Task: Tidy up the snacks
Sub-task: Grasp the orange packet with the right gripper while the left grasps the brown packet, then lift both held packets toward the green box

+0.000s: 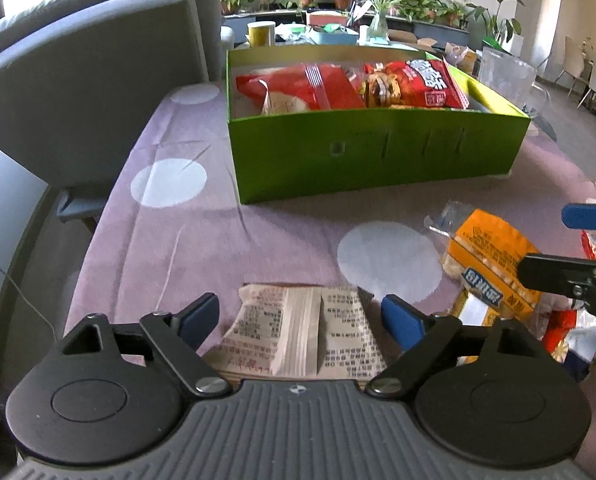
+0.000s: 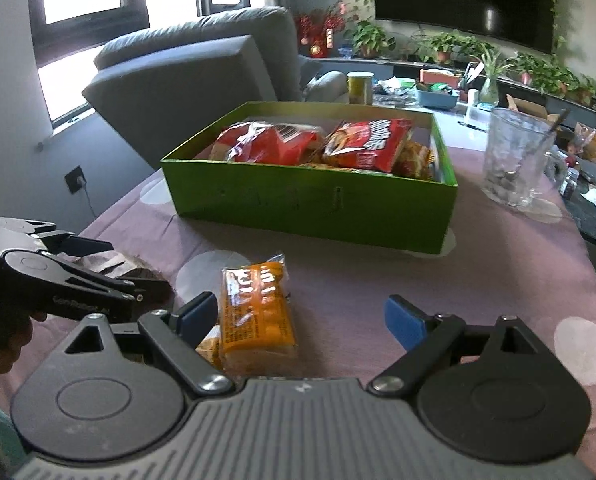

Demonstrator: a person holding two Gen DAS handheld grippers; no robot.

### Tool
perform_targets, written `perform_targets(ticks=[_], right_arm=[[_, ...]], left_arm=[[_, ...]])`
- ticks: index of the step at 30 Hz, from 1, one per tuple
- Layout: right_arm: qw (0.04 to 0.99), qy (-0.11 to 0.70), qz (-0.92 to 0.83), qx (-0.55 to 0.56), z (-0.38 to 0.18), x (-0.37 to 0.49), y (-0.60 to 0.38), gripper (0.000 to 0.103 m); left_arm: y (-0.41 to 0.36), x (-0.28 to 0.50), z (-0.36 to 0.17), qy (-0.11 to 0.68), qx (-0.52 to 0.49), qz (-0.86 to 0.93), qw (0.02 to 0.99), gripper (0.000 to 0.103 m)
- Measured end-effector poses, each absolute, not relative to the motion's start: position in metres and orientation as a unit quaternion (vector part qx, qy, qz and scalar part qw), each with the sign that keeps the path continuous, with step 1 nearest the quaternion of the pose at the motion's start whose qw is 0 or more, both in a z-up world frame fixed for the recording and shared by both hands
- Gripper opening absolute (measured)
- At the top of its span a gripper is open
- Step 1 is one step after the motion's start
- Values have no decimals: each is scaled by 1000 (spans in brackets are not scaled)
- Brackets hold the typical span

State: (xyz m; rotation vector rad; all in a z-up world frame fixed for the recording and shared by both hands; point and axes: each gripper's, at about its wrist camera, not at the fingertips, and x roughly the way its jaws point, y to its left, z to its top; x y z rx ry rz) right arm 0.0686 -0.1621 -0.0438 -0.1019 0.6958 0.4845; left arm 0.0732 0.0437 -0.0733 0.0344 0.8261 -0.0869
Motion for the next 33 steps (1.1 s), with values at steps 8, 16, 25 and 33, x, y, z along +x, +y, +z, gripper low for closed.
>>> perform_targets(ticks=[8, 16, 25, 33], right_arm=[[901, 357, 231, -89, -48, 78, -139, 64], [894, 374, 219, -108, -55, 86, -125, 64], [883, 401, 222, -100, -62, 93, -124, 62], [902, 368, 218, -64, -45, 87, -143, 58]], left_arm=[[46, 68, -75, 402, 17, -43, 914, 73], [42, 74, -75, 406, 20, -29, 913, 85], [39, 79, -74, 399, 22, -40, 916, 74], [28, 70, -54, 359, 26, -67, 931, 74]])
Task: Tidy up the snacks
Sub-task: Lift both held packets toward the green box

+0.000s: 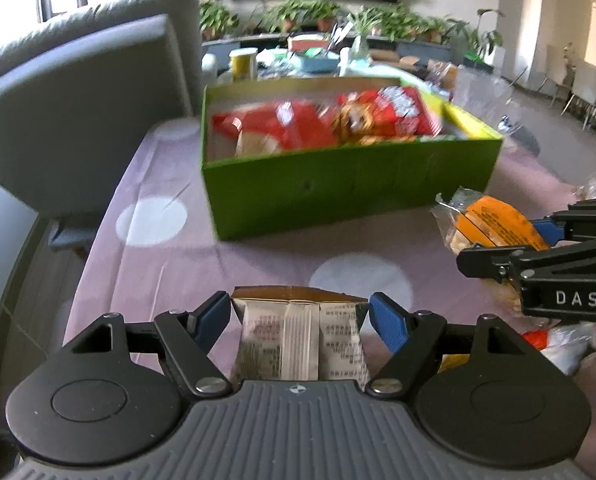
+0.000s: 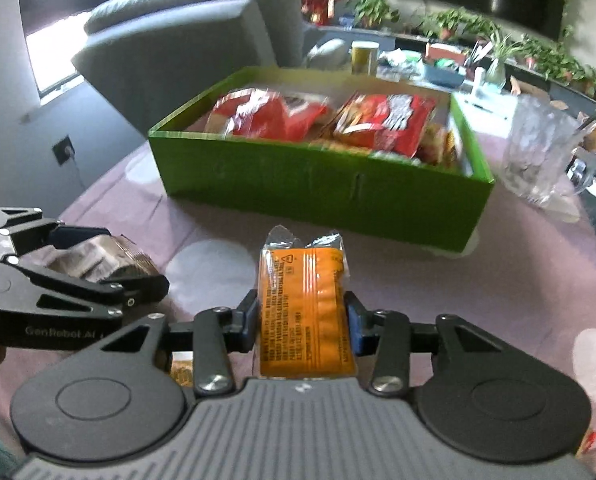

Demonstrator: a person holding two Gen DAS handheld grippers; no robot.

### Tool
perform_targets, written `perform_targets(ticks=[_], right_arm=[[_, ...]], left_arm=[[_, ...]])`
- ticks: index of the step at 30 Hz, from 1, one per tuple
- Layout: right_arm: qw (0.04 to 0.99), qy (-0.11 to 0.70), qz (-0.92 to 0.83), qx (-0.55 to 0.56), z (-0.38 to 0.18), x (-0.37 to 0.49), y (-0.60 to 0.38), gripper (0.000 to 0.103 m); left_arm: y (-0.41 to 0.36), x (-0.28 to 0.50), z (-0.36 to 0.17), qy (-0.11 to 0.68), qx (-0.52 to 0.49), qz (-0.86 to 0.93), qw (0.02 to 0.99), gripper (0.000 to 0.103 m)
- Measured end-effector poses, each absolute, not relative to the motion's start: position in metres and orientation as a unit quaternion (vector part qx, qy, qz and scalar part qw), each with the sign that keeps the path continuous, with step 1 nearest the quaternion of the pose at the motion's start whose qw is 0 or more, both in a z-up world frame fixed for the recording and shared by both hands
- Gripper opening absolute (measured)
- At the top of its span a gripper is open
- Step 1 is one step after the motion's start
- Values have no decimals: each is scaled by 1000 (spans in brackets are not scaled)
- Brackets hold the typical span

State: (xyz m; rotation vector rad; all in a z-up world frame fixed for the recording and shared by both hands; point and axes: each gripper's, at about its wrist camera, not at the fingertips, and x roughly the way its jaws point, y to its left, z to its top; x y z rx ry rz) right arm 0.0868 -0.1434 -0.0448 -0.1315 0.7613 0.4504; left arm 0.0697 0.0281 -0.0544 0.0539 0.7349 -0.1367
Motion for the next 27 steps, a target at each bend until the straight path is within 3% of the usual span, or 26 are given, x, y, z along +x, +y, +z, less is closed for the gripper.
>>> perform_targets(ticks=[27], right_arm=[[923, 333, 194, 18, -27, 84, -194, 58]], left_arm=[[8, 68, -24, 318, 18, -101, 943, 74]])
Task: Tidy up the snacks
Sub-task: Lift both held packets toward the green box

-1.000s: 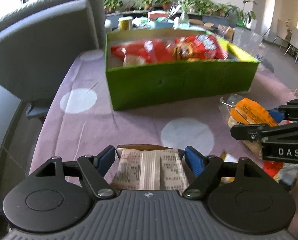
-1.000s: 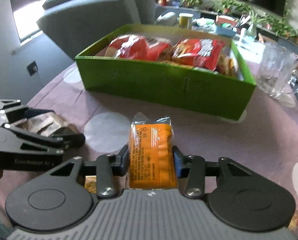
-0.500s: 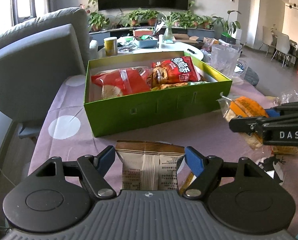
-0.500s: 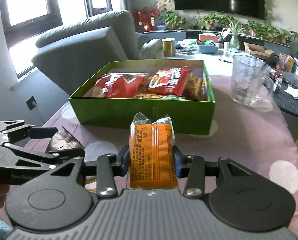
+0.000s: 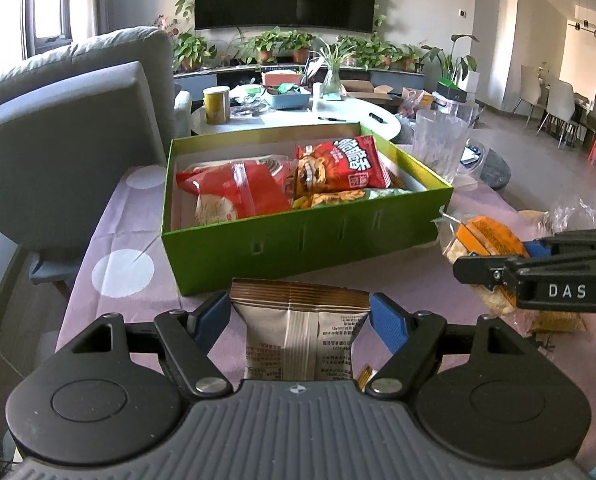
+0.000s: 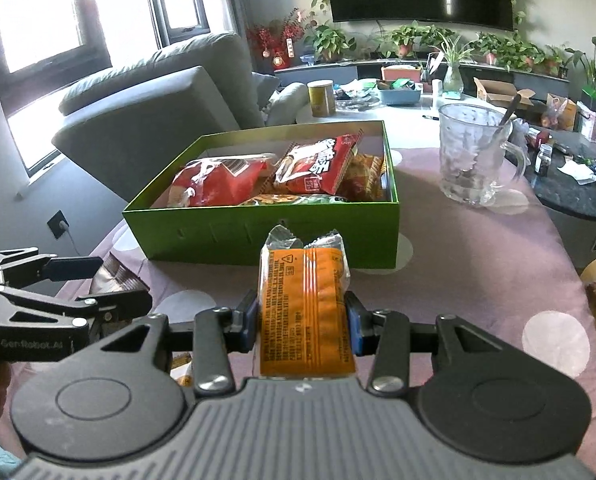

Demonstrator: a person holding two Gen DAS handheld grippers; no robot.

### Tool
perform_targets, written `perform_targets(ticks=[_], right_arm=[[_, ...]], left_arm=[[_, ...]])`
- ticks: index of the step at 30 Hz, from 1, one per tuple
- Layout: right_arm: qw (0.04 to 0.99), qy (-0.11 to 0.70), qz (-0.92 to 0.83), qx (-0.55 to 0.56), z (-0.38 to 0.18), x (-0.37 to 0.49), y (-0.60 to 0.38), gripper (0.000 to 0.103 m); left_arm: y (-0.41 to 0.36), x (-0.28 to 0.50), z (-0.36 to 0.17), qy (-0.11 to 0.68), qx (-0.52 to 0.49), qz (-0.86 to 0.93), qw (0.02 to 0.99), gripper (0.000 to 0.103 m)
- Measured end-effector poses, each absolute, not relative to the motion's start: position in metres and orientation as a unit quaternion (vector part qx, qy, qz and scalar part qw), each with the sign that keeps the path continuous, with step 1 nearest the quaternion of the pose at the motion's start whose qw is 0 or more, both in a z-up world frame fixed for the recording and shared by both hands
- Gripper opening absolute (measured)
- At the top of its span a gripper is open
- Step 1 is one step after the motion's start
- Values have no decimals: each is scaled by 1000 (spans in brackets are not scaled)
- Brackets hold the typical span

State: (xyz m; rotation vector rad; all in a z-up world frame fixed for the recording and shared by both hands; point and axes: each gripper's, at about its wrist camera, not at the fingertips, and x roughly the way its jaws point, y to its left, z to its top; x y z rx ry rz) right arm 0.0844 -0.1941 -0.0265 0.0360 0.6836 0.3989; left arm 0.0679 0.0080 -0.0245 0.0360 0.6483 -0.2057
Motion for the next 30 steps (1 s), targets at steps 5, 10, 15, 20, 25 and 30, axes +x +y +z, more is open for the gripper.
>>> perform_targets(ticks=[5, 10, 15, 20, 25, 30], right_arm=[[924, 329, 192, 24, -23, 86, -199, 58], [928, 322, 188, 29, -19, 86, -203, 58], [929, 318, 188, 32, -17, 86, -206, 58], [930, 313, 190, 31, -13, 86, -206, 58], [932, 307, 190, 30, -8, 88, -206, 58], [933, 303, 190, 31, -6, 91, -206, 58]], left_arm=[[3, 68, -14, 304, 19, -108, 946, 74], [1, 67, -1, 284, 19, -111, 952, 74], [-2, 72, 11, 268, 28, -109, 957, 74], [-4, 81, 27, 248, 40, -103, 962, 74], [-1, 97, 41, 237, 49, -87, 966, 74], [7, 119, 50, 239, 44, -70, 968, 74]])
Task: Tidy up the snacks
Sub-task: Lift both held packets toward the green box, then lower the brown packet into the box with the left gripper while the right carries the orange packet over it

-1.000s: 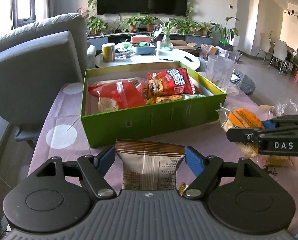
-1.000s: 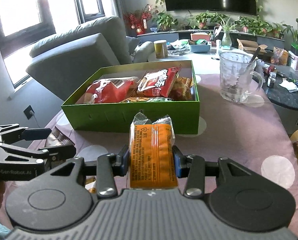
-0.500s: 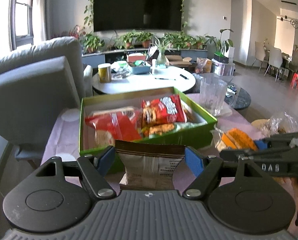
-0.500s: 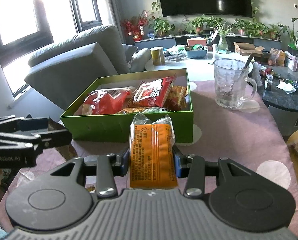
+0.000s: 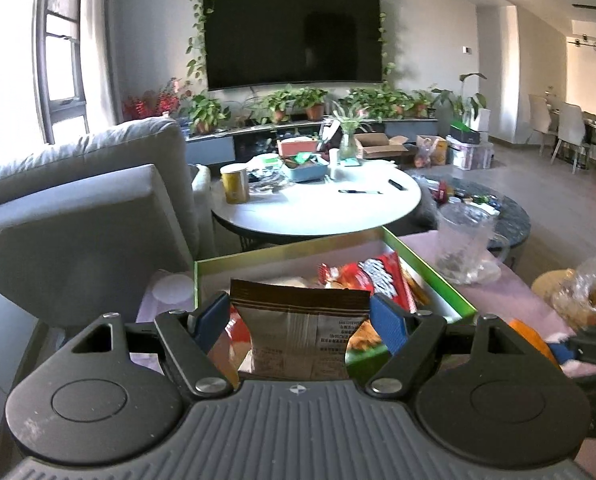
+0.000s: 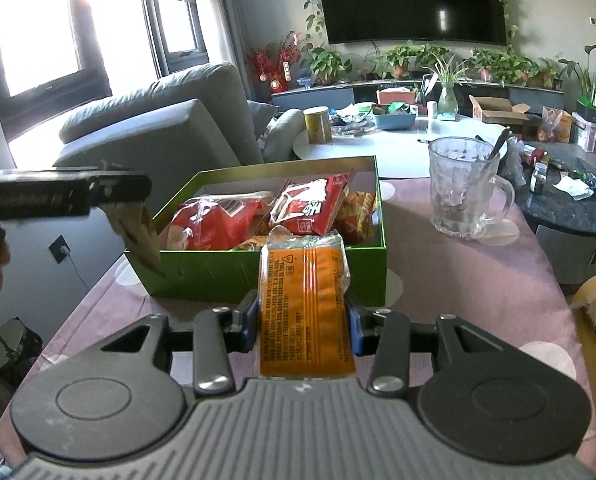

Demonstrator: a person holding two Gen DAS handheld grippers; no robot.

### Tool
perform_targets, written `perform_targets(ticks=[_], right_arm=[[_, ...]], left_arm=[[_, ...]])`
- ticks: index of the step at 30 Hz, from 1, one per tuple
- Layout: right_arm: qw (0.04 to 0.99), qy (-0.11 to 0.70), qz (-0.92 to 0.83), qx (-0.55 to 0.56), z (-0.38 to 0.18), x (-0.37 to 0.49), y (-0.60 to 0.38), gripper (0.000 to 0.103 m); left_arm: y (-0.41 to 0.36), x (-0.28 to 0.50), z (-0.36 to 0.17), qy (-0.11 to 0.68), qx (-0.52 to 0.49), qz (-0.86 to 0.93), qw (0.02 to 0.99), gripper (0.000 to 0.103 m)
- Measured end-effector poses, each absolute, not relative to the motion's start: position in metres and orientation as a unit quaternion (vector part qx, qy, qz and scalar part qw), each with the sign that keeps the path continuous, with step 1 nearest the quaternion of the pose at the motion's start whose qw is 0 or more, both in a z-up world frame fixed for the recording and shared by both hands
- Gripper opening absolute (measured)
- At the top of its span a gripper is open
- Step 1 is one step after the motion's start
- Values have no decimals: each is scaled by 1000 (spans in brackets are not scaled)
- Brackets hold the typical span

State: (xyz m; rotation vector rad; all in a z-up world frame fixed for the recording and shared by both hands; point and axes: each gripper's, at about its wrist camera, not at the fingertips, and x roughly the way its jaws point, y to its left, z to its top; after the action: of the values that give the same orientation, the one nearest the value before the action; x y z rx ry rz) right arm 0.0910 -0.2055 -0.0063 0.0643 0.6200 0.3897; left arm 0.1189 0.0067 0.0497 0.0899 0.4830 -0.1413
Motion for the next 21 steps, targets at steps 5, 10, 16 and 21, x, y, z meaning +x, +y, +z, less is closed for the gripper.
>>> perform_targets(ticks=[5, 10, 16, 21], right_arm=[[934, 299, 191, 33, -3, 97, -206, 58], [935, 294, 193, 31, 1, 102, -203, 58], [936, 291, 197, 28, 4, 106, -199, 58], [935, 294, 195, 28, 3, 110, -197, 58]], left_arm=[[12, 136, 49, 249, 33, -53, 966, 74], [15, 148, 41, 264, 15, -51, 963, 74], [17, 163, 32, 280, 3, -44, 959, 74], [19, 175, 26, 284, -2, -36, 958, 74]])
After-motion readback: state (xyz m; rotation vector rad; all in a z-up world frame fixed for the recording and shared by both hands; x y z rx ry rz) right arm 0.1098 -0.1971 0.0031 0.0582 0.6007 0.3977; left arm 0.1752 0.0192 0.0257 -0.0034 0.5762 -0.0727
